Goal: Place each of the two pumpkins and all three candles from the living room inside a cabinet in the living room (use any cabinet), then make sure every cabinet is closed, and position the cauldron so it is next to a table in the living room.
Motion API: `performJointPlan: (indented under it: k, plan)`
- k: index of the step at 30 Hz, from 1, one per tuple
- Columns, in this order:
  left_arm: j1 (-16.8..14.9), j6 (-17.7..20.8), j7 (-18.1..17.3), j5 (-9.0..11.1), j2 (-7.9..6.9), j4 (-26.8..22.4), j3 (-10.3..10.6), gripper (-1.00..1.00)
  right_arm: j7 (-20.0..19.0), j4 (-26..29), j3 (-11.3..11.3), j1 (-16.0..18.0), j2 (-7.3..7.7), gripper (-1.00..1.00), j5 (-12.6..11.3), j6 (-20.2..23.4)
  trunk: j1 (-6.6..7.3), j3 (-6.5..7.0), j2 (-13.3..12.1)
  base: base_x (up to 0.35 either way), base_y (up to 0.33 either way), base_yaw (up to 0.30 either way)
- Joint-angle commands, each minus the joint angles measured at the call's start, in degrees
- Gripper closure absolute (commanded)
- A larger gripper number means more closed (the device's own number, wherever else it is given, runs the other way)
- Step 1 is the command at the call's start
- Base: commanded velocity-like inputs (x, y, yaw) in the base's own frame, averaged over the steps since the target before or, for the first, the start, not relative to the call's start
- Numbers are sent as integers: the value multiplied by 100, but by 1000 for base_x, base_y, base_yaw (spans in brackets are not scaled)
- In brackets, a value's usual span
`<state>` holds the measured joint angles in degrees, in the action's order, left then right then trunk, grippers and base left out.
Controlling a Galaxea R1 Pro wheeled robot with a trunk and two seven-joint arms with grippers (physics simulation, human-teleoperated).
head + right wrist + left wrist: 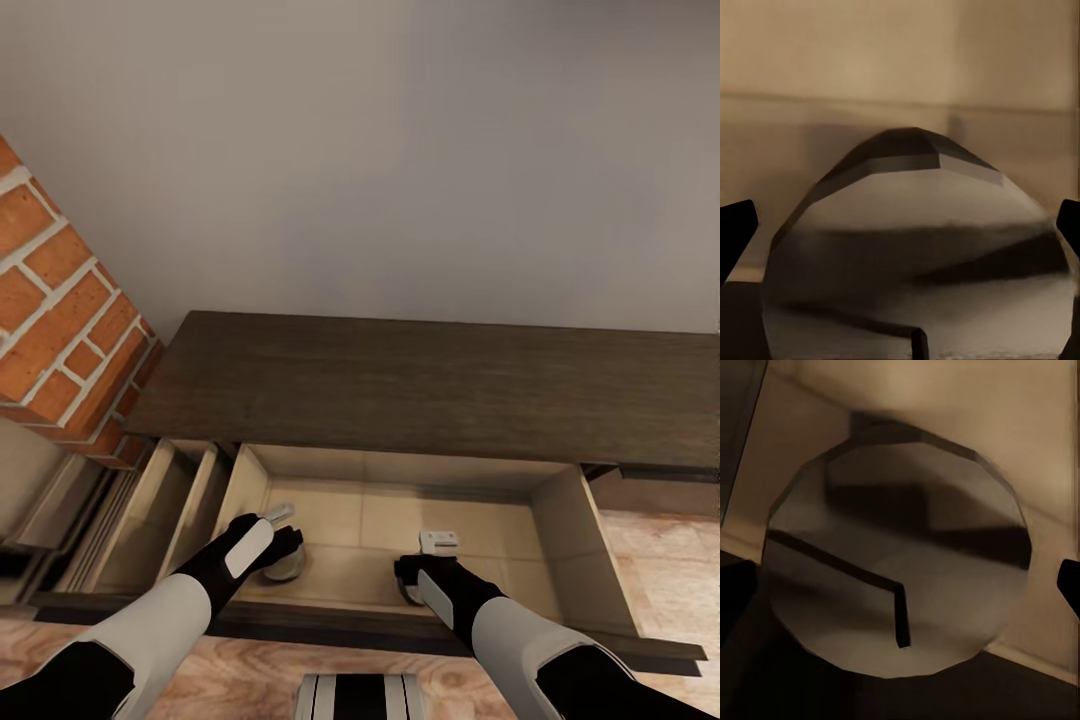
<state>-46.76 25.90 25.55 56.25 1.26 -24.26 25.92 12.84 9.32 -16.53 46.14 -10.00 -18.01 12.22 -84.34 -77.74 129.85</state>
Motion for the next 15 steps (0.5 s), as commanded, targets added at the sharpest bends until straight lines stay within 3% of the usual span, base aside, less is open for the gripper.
performJointPlan:
  k: [1, 15]
  plan:
    - [0, 4, 1, 0, 2, 0, 0, -100, 0, 0, 0, 0, 0, -100, -1, 0, 22, 18, -42, 0, 0, 0]
    - [0, 35, 3, 0, 5, 0, 1, -100, -9, 0, 0, 0, 0, -100, -1, 9, 330, 270, -603, 0, 0, 0]
